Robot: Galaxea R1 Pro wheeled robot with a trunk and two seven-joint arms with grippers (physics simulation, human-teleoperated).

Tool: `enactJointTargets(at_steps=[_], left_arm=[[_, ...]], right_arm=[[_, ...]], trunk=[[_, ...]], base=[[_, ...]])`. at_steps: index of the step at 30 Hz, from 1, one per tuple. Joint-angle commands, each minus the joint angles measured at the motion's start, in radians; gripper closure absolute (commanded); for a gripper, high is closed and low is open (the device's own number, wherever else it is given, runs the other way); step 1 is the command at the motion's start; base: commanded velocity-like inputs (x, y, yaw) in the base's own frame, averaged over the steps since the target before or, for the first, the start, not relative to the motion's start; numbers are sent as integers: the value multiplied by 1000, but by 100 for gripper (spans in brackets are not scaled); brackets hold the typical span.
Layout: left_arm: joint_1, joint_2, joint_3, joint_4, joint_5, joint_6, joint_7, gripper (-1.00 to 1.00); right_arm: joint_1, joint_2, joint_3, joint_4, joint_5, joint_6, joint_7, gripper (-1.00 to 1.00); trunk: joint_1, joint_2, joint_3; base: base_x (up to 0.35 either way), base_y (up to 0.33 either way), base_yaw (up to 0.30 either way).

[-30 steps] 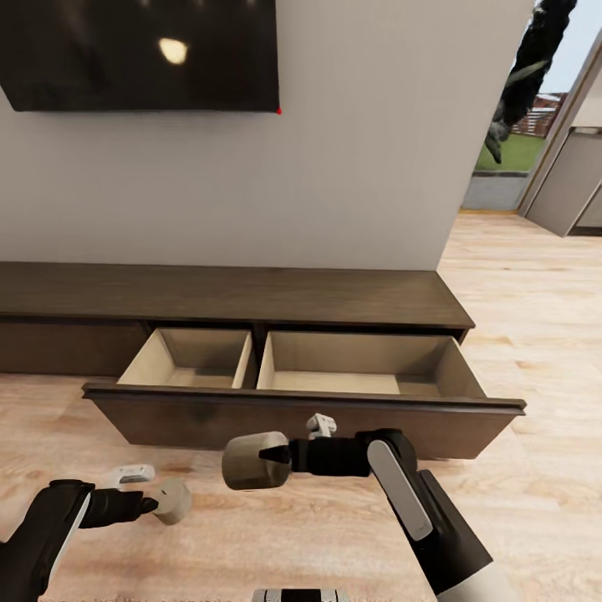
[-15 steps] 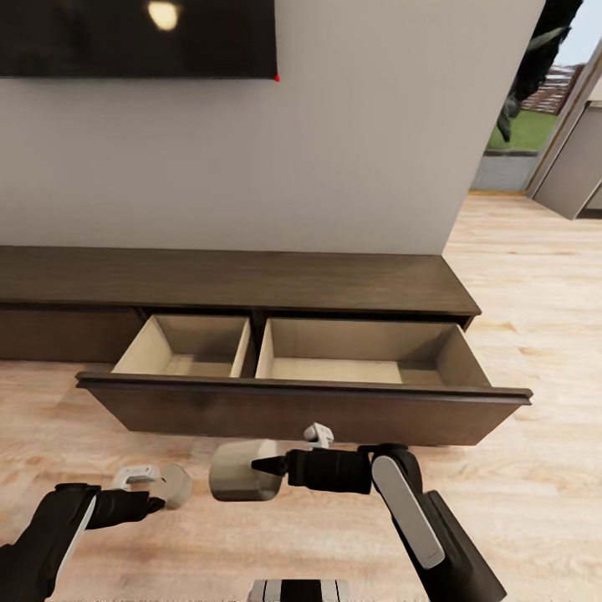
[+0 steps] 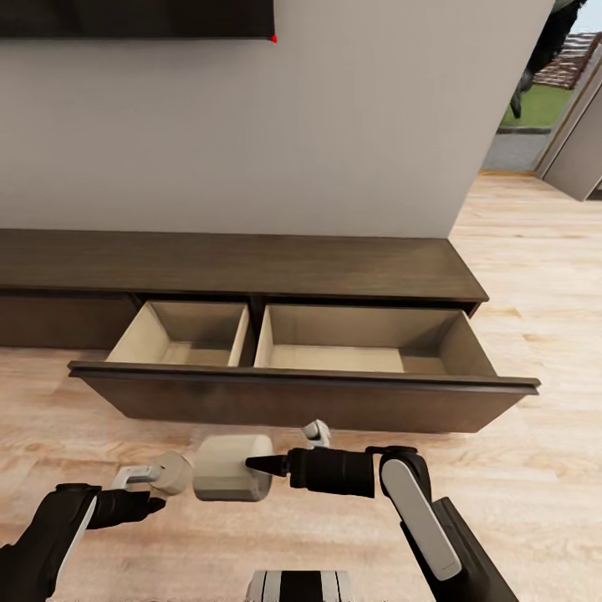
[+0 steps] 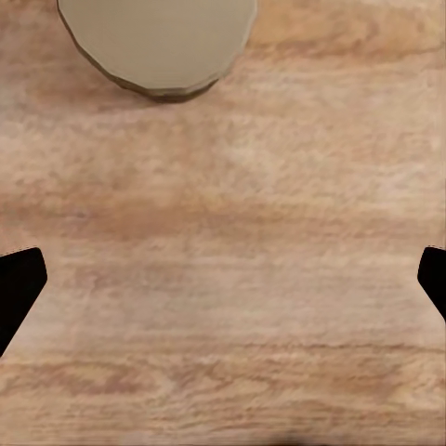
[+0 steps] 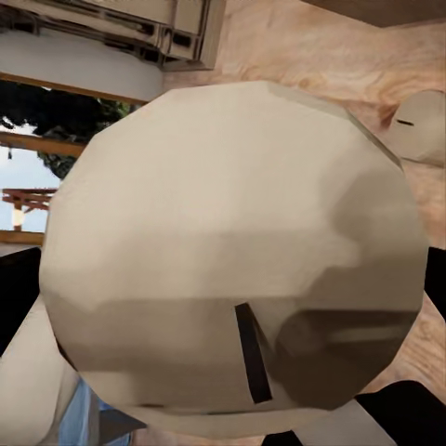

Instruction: Place each of the two pumpkins and all three candles from the living room inside a cabinet in the living room (use any cabinet), then make sure every cabinet is closed, and position the cauldron so it is next to a table in the living room.

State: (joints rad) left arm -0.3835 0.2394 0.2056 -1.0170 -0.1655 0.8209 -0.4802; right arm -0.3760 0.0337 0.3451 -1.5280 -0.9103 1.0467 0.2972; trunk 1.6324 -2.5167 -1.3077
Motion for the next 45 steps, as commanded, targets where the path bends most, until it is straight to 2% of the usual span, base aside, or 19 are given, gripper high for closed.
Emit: enactJointTargets(at_steps=[1, 14, 18, 23, 34, 40, 45], left_arm=[[0, 0, 0, 0, 1, 0, 0, -100], [0, 0, 2, 0, -1, 0, 0, -100], [0, 0, 2, 0, -1, 0, 0, -100], [0, 0, 2, 0, -1, -1, 0, -100], [0, 0, 2, 0, 0, 0, 0, -100], [0, 0, 2, 0, 1, 0, 0, -100], [0, 0, 2, 0, 1, -1, 0, -100]], right_arm=[[0, -1, 0, -2, -5, 1, 0, 100], [0, -1, 0, -8, -5, 1, 11, 100], [4, -3, 0, -23, -4, 1, 96, 100], [17, -20, -3, -28, -3, 1, 186, 100], [20, -24, -1, -28, -4, 1, 215, 100], [20, -25, 0, -28, -3, 1, 284, 100], [20, -25, 1, -27, -2, 1, 299, 100]], trunk=[[0, 0, -4], [1, -1, -8], [1, -1, -8], [1, -1, -8], [1, -1, -8], [1, -1, -8], [1, -1, -8]], base=[[0, 0, 0], [53, 20, 0], [78, 26, 0], [113, 4, 0], [66, 0, 0], [162, 0, 0], [95, 32, 0]])
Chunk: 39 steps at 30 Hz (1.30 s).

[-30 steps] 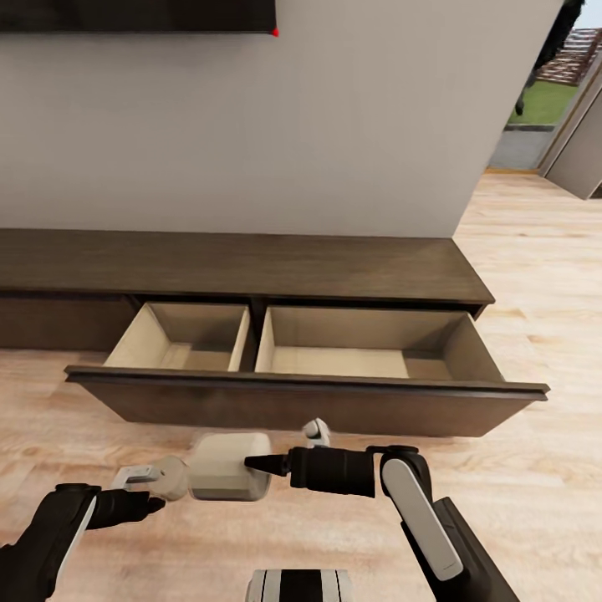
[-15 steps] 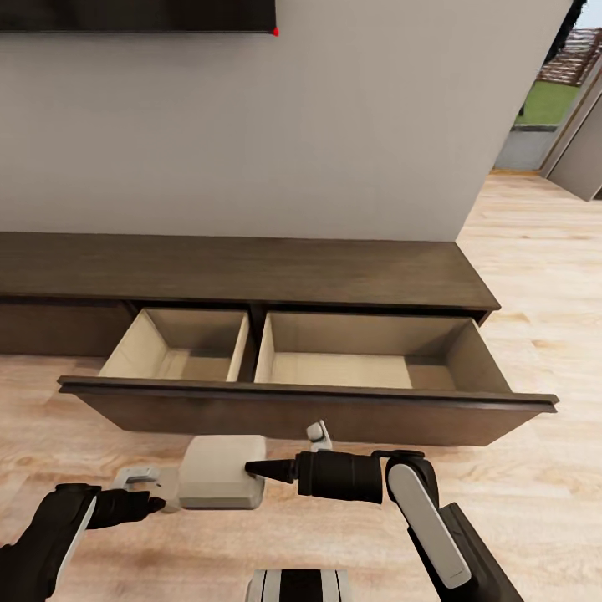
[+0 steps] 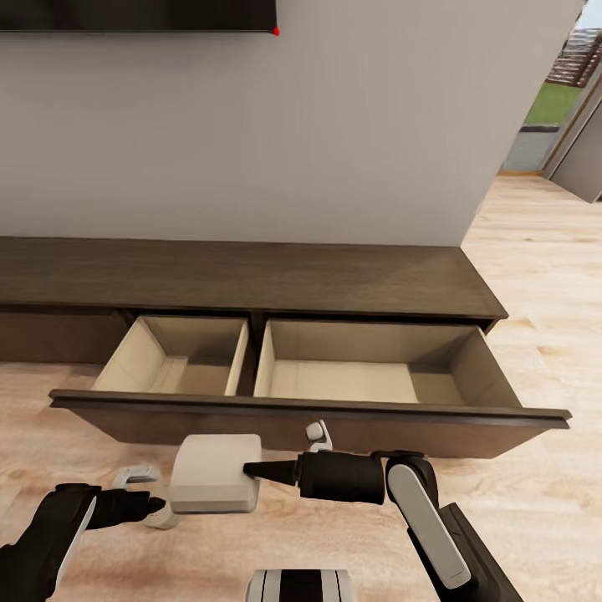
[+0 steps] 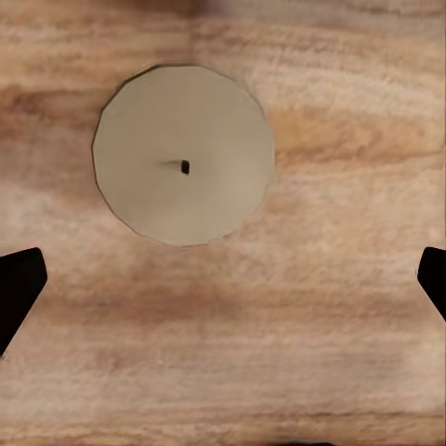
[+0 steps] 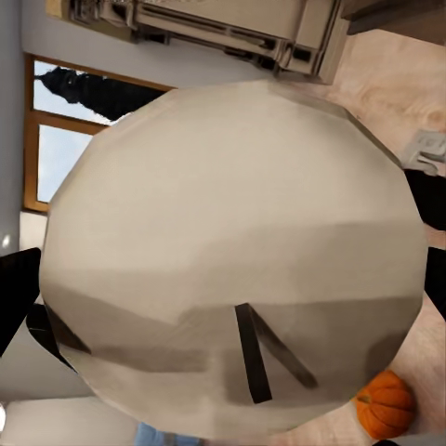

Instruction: Place each of the two pumpkins and all three candles from the living room inside a cabinet in the living room (use any cabinet), then make sure every cabinet is closed, and position the cauldron so it is next to a table in the living room.

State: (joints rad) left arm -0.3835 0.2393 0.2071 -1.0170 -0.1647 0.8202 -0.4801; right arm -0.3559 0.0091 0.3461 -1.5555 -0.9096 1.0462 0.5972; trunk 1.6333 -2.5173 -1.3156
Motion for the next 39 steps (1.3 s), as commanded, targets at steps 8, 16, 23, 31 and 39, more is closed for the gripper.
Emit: enactJointTargets(at_steps=[8, 16, 23, 31, 39], left_arm=[[0, 0, 0, 0, -1, -1, 0, -100], [0, 0, 0, 0, -2, -1, -1, -100], [0, 0, 0, 0, 2, 0, -1, -100], [0, 0, 1, 0, 3, -1, 0, -100], [0, 0, 2, 0, 4, -1, -1, -100]], right_arm=[[0, 0, 0, 0, -3, 1, 1, 100], [0, 1, 1, 0, -3, 1, 1, 100], [0, 2, 1, 0, -3, 1, 1, 100], [0, 2, 0, 0, -2, 1, 0, 100], [0, 1, 0, 1, 3, -7, 0, 100]], trunk=[[0, 0, 0], [0, 0, 0], [0, 0, 0], [3, -2, -27], [7, -3, -58]], base=[[71, 38, 0], [24, 81, 0], [1, 4, 0], [0, 0, 0], [0, 0, 0]])
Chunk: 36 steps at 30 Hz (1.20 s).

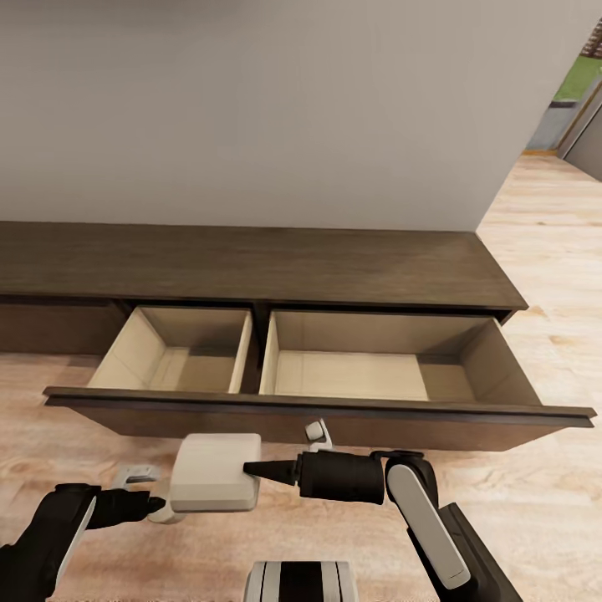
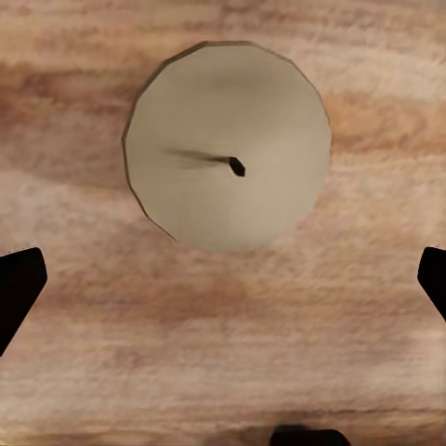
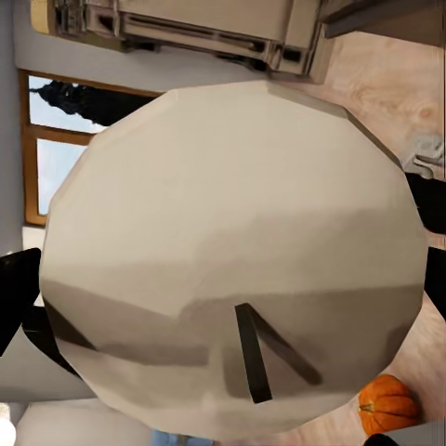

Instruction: Place each of the two pumpkins and all three candles from the living room inside a cabinet in the living room (use any cabinet), then make sure every cabinet is closed, and position the cauldron so it is next to a table in the living room.

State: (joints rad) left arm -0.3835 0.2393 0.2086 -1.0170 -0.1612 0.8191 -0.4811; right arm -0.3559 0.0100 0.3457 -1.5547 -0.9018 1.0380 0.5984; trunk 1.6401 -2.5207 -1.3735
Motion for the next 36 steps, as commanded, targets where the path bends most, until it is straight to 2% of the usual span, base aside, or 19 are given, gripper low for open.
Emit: enactJointTargets(at_steps=[1, 29, 33, 36], left_arm=[[0, 0, 0, 0, 0, 0, 0, -100], [0, 0, 1, 0, 0, 0, 0, -100], [0, 0, 3, 0, 0, 0, 0, -100], [0, 0, 3, 0, 0, 0, 0, -100]], right_arm=[[0, 0, 0, 0, -4, 1, -1, 100], [20, -1, -3, 0, -7, 4, 1, 100], [20, -1, -2, -16, -10, 9, 5, 100], [21, -1, -1, -32, -10, 9, 44, 100]], trunk=[[0, 0, -4], [13, -7, -112], [13, -7, -112], [13, -7, -112]], base=[[0, 0, 0], [0, 0, 0], [0, 0, 0], [0, 0, 0]])
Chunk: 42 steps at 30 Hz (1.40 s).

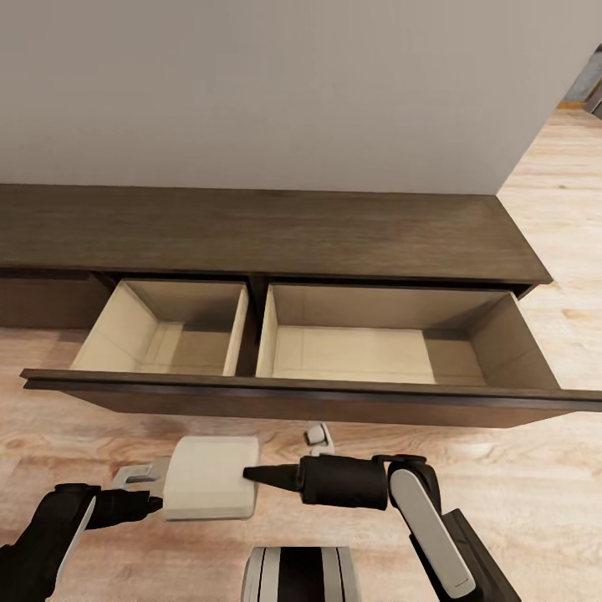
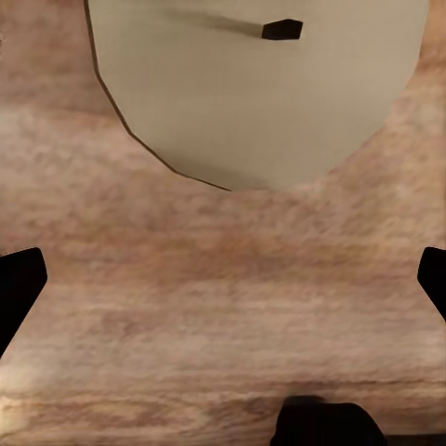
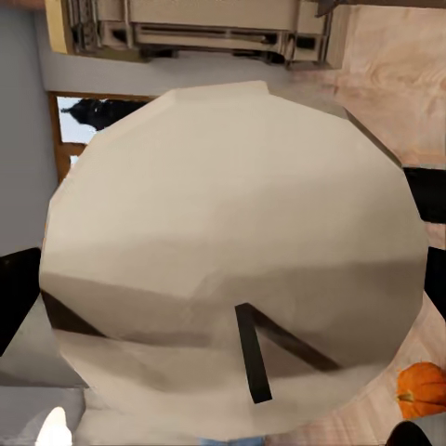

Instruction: Place each of the two pumpkins and all three candles from the living room inside a cabinet in the living room (use any cabinet), then make sure every cabinet is closed, and position the cauldron so it is next to a table in the living room.

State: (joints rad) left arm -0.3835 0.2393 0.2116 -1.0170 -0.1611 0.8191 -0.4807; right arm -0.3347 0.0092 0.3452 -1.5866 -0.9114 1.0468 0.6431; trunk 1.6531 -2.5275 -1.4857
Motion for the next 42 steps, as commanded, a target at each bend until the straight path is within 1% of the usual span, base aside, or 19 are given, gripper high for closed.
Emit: enactJointTargets(at_steps=[1, 2, 3, 4, 7, 23, 29, 39, 42], left_arm=[[0, 0, 0, 0, 0, 0, 0, -100], [0, 0, 0, 0, 0, 0, 0, -100], [0, 0, 0, 0, 0, 0, 0, -100], [0, 0, 0, 0, 0, 0, -1, -100], [0, 0, 0, 0, 1, 0, -1, -100], [0, 0, 1, 0, 1, -9, -1, -100], [0, 0, 2, 0, 0, -12, -1, -100], [0, 0, 2, 0, 0, -14, -1, -100], [0, 0, 1, 0, 0, -14, -1, -100]], right_arm=[[0, 1, 1, -2, 0, 0, 22, 100], [0, 0, 0, -3, 0, 0, 50, 100], [0, 0, 0, -3, 0, -1, 62, 100], [0, -1, 0, -4, 0, -1, 70, 100], [0, 0, 0, -4, 0, -3, 80, 100], [0, 2, 2, -4, 0, -3, 83, 100], [0, 2, 3, -4, 0, -1, 82, 100], [0, 6, 4, -4, 1, 0, 78, 100], [0, 7, 4, -4, 4, 0, 78, 100]], trunk=[[0, 0, 0], [0, 0, -4], [1, 0, -8], [1, -1, -12], [1, -1, -12], [1, -1, -12], [1, -1, -12], [1, -1, -12], [1, -1, -12]], base=[[0, 0, 0], [0, 0, 0], [0, 0, 0], [0, 0, 0], [0, 0, 0], [35, 3, 0], [140, 0, 0], [23, 0, 0], [201, 0, 0]])
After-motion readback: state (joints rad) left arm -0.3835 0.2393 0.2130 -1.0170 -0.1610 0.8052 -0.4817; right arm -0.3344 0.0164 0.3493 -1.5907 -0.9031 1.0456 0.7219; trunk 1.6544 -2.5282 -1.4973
